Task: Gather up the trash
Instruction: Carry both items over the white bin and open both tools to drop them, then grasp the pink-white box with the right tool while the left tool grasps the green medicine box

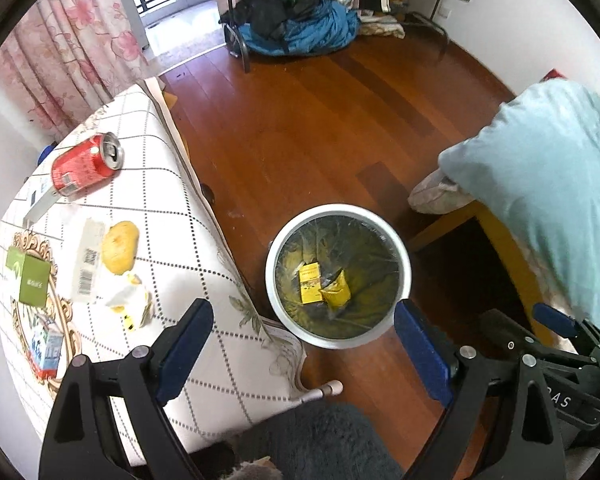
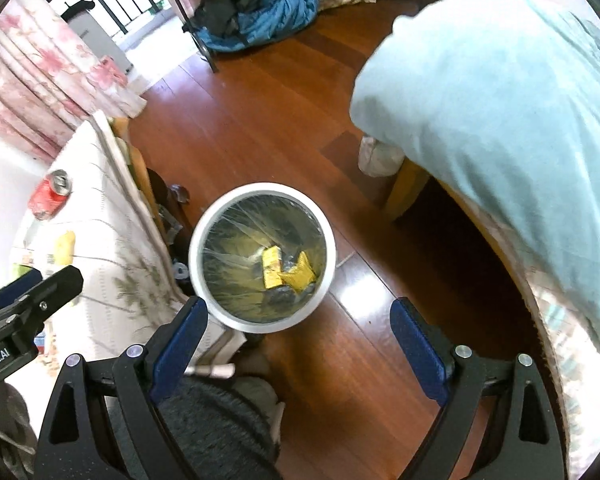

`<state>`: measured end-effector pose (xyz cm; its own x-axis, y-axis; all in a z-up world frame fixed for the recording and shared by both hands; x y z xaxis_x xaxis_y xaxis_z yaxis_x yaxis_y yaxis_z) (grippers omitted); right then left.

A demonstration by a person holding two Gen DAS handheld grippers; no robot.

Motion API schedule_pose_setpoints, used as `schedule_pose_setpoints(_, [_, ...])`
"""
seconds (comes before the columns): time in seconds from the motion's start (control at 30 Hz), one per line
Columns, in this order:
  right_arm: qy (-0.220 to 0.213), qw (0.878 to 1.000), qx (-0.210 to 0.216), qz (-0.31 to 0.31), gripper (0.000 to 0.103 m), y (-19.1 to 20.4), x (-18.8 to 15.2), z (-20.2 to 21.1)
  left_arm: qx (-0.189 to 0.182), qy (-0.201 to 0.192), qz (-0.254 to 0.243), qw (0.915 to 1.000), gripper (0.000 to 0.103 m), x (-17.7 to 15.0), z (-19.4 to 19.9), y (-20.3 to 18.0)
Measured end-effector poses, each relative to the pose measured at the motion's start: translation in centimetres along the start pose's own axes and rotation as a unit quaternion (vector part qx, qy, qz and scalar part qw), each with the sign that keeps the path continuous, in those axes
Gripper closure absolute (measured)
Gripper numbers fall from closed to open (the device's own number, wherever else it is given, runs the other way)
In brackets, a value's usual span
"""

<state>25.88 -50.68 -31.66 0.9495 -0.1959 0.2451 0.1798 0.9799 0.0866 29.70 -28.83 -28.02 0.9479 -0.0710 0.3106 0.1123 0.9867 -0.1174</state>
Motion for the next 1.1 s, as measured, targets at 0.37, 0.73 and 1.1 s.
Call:
schedule_pose_setpoints(0.37, [-0.043, 0.995, 0.083, 0.028, 0.009, 10.5, 2.5, 7.8, 0.027, -0.086, 0.109, 0.99, 0.01, 1.1, 9.6, 12.2])
schedule_pose_setpoints(0.73, [0.067, 0.981, 0.168, 0.07, 0.015, 36.2, 0.4, -3.3, 0.11, -0.001, 0.36, 0.9263, 0.011, -4.1, 3.5, 39.2])
schedule_pose_setpoints(1.1, [0.095, 0.985, 0.137, 0.05, 0.021, 40.4, 0.9, -9.2, 0.037, 0.054, 0.451, 0.8903, 0.017, -1.9, -5.4, 44.7])
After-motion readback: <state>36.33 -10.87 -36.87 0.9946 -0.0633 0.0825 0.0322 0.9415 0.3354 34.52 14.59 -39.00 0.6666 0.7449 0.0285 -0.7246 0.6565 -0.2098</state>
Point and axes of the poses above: each gripper's, at about its wrist camera, not at the fingertips, and z roughly against the way its jaws point, y to its left, x to its top, the point moved 6 cm from there along -z, roughly the way its jaws point, and after that the axes turned 4 degrees about -x, right-handed, at the moved point
